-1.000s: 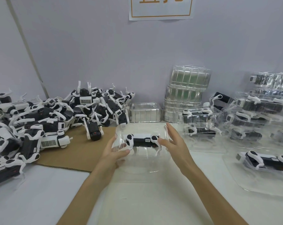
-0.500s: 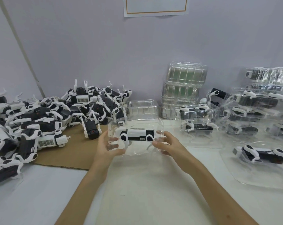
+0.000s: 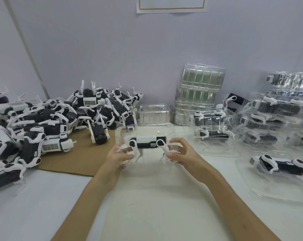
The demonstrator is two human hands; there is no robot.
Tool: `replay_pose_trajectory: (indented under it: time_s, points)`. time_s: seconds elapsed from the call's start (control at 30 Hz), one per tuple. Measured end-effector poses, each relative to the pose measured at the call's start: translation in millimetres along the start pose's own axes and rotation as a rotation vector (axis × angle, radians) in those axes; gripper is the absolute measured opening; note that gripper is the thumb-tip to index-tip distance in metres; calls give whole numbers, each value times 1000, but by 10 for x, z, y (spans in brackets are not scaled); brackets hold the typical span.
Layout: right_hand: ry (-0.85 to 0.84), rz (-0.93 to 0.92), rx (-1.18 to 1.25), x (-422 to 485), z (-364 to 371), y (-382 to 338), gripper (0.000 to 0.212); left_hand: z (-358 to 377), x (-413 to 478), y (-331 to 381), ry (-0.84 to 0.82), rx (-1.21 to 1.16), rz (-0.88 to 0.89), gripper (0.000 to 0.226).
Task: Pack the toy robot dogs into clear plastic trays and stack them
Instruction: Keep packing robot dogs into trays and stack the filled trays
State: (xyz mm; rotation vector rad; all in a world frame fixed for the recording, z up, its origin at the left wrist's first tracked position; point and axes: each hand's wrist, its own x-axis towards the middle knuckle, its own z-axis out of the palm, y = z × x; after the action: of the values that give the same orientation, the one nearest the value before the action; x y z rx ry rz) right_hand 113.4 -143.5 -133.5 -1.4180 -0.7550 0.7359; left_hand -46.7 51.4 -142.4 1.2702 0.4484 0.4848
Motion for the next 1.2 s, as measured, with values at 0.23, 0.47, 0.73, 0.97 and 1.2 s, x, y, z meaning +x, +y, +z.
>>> replay_pose_trajectory:
  time_s: [0.23, 0.47, 0.73, 0.97, 1.2]
  points:
    - [198, -55, -14, 39, 58, -15, 69, 16, -28, -10, -22, 73, 21, 69]
    - [336, -36, -40, 77, 66, 15, 52, 62, -54, -37, -29, 131, 67, 63]
    - [235, 1, -20, 46, 122, -13, 71, 39, -35, -45, 34, 243, 123, 71]
    - [202, -7, -45, 32, 137, -45, 69, 64, -33, -58, -28, 218, 167, 85]
    - [271, -25, -36, 37, 176, -48, 77, 74, -11, -48, 139, 263, 195, 92]
